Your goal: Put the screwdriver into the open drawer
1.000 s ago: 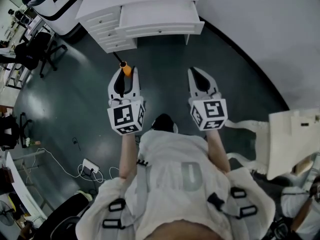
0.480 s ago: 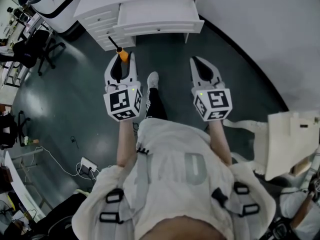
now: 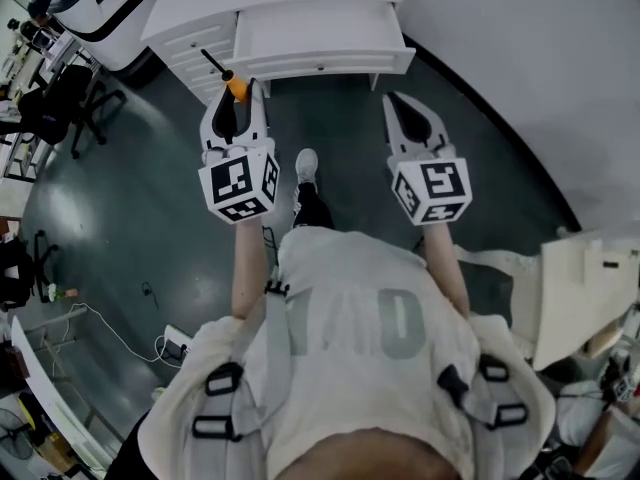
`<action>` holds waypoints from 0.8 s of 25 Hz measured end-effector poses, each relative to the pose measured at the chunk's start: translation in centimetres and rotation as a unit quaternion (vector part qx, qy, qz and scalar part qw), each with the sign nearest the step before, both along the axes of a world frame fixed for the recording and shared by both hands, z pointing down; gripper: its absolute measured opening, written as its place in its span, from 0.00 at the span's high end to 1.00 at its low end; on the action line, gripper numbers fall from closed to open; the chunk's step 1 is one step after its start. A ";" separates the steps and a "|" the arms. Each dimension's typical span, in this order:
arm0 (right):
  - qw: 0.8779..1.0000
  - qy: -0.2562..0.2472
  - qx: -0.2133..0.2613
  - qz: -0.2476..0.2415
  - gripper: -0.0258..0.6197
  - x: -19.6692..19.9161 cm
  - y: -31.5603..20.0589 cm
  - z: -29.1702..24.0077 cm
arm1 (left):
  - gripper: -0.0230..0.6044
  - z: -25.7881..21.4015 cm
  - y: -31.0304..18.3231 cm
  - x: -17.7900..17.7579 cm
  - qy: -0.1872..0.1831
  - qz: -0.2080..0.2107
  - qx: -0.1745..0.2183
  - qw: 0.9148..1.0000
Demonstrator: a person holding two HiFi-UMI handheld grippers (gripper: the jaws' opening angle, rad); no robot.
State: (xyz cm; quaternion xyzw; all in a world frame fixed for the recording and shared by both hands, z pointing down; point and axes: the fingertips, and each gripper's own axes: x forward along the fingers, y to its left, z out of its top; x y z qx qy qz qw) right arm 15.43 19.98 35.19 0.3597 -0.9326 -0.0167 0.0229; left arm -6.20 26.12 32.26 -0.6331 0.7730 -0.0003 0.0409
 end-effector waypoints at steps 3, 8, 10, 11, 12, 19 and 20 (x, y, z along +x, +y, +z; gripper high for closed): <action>1.000 0.009 -0.016 -0.001 0.95 -0.7 -2.4 1.7 | 0.77 1.5 -2.3 -0.8 0.005 0.002 -0.014 1.000; 0.999 0.008 -0.048 0.003 0.95 -4.6 -7.1 2.7 | 0.77 3.8 -8.0 -4.3 0.021 0.011 -0.043 0.999; 0.999 0.014 -0.052 -0.003 0.95 -6.9 -8.6 2.6 | 0.77 4.1 -10.4 -5.7 0.030 0.018 -0.052 0.998; 0.998 0.017 -0.052 -0.005 0.95 -7.7 -9.6 2.5 | 0.77 4.1 -11.9 -6.2 0.030 0.023 -0.053 0.998; 0.998 0.018 -0.052 -0.004 0.95 -8.4 -10.9 2.5 | 0.77 4.0 -13.5 -6.4 0.023 0.029 -0.054 0.998; 0.997 0.000 -0.072 0.034 0.95 -10.0 -18.0 -2.8 | 0.77 -1.0 -20.5 -7.2 -0.006 0.074 -0.044 0.996; 0.996 -0.001 -0.075 0.041 0.95 -10.0 -18.8 -3.7 | 0.77 -1.5 -21.3 -7.1 -0.002 0.085 -0.050 0.995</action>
